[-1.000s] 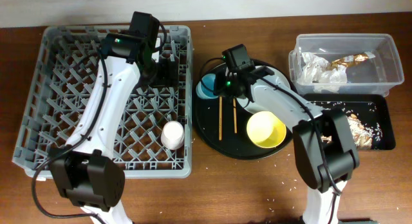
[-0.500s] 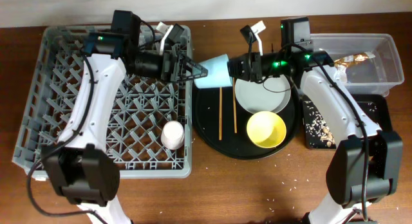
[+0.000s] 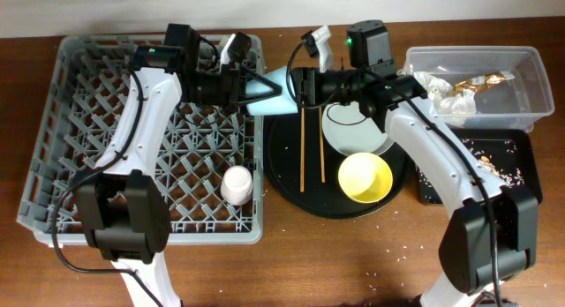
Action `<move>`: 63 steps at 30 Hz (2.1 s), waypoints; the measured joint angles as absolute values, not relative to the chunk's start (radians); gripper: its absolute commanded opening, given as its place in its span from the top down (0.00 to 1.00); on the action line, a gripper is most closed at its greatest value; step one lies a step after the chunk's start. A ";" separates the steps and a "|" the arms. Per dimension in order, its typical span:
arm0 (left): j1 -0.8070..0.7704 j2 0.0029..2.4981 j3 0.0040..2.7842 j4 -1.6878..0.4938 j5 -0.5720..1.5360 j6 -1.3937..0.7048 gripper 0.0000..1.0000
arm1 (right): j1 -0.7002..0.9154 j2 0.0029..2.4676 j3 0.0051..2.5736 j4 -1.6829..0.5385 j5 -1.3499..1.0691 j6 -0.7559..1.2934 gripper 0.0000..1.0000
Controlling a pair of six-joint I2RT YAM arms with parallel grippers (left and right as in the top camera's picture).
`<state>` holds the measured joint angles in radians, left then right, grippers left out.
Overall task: Sort waste into correct bins and load items into the dishwasher rack
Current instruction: 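Hand the blue cup from right gripper to left and place it in the rack, then grasp the yellow bowl with the left gripper and place it in the rack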
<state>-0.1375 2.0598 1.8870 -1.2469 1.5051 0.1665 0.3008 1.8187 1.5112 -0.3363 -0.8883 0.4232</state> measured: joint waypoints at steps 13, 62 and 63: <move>-0.178 1.884 2.053 -1.462 0.231 0.025 0.36 | 0.166 1.821 1.517 -0.730 -0.601 0.320 0.07; -0.586 2.101 2.321 -1.202 -0.804 -0.303 0.99 | -0.282 1.428 1.519 -1.086 -0.195 0.268 0.02; -0.535 2.136 2.321 -1.162 -0.991 -0.298 0.99 | -0.282 1.428 1.519 -1.086 -0.195 0.269 0.02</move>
<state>-0.5354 2.1365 2.3207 -1.1622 -0.9905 -0.2981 -0.2821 1.4277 1.5192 -1.0863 -0.1951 0.2687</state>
